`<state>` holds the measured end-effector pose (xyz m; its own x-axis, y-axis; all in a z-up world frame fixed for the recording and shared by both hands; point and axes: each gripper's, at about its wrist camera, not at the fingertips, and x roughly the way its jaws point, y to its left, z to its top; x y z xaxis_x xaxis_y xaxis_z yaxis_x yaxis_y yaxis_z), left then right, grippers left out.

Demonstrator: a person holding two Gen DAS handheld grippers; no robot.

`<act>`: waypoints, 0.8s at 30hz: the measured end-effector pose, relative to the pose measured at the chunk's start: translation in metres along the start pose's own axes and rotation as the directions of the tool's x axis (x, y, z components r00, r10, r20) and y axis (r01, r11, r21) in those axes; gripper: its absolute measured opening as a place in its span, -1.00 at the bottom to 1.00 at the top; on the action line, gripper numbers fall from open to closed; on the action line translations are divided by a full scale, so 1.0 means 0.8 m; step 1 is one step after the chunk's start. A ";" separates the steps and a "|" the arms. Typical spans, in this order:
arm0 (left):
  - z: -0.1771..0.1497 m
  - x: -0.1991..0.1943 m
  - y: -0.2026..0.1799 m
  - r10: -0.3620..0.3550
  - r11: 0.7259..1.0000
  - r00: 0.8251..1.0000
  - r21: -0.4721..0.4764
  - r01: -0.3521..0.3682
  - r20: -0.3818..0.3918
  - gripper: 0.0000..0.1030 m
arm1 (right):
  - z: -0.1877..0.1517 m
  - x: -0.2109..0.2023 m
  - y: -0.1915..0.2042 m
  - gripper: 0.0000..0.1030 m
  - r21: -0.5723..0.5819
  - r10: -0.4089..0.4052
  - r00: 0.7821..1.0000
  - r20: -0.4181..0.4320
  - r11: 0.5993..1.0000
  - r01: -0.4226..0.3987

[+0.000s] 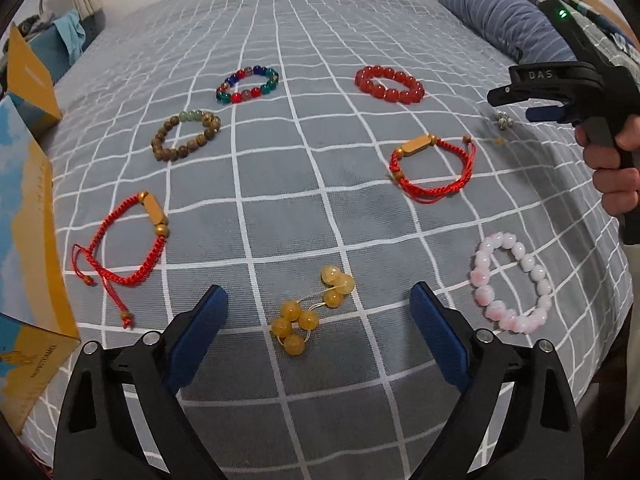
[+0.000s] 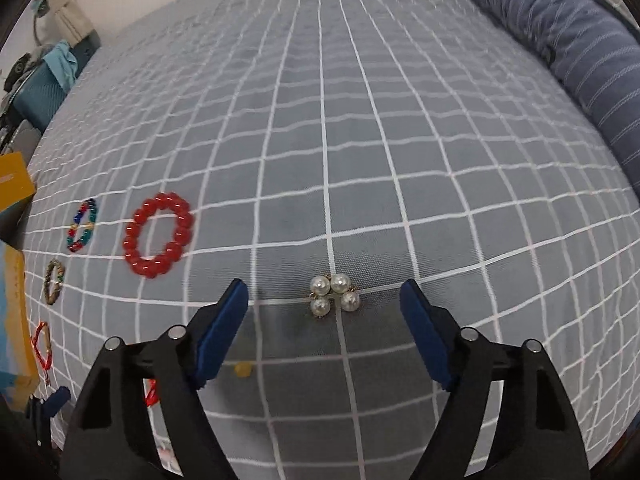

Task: Organize jewelry
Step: 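Grasp the yellow bead earring with the left tool while the right tool grasps the pearl earring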

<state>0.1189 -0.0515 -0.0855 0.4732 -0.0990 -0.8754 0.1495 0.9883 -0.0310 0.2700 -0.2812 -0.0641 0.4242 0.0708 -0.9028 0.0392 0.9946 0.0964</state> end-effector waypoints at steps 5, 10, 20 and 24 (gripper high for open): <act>-0.001 -0.001 0.003 -0.002 1.000 1.000 0.006 0.002 0.007 0.27 | -0.003 0.020 -0.003 0.26 0.022 -0.011 0.999 -0.034 1.000 0.012; -0.003 -0.003 0.006 0.002 1.000 1.000 -0.006 -0.002 -0.013 -0.60 | -0.005 0.021 -0.002 -0.08 0.025 -0.028 0.999 -0.040 0.999 0.029; -0.003 -0.011 0.012 -0.032 0.998 0.999 -0.046 0.031 -0.028 -0.83 | -0.004 0.019 -0.004 -0.58 0.043 -0.025 0.998 -0.051 0.999 0.027; -0.002 -0.015 0.013 -0.039 0.998 0.999 -0.048 0.037 -0.028 -0.83 | -0.007 0.013 -0.004 -0.59 0.044 -0.028 0.999 -0.041 0.999 0.029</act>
<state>0.1131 -0.0398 -0.0761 0.4425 -0.1340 -0.8867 0.1249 0.9883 -0.0871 0.2693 -0.2833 -0.0761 0.3853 0.0463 -0.9216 0.0916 0.9919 0.0882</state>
